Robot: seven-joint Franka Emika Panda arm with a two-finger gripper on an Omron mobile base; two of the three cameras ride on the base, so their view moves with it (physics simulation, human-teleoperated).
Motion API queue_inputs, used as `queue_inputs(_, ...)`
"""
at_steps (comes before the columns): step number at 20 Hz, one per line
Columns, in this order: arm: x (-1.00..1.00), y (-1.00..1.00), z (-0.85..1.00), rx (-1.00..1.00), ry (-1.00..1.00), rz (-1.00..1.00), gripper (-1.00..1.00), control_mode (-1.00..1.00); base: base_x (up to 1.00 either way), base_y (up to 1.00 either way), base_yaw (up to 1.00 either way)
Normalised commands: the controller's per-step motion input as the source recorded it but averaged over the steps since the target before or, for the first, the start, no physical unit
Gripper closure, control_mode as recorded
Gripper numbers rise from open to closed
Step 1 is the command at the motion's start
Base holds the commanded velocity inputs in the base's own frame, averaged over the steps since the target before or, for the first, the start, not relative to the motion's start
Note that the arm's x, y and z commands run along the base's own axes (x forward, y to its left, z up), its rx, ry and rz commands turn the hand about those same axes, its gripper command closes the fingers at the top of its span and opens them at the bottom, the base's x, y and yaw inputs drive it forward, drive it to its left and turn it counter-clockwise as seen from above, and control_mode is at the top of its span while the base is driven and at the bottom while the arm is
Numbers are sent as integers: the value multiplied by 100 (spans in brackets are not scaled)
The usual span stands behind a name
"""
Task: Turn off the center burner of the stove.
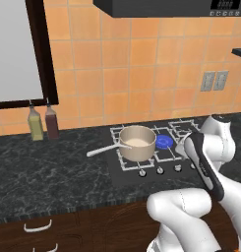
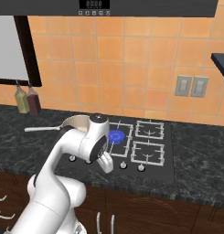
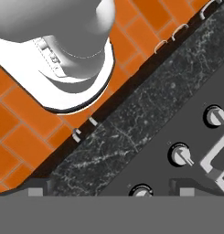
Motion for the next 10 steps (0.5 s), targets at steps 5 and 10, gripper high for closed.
queue_inputs(5, 2, 0, -1, 0, -1, 2, -100, -100, 0, 0, 0)
queue_inputs(10, 15, 0, -12, 0, -1, 0, -100, -100, 0, 0, 0)
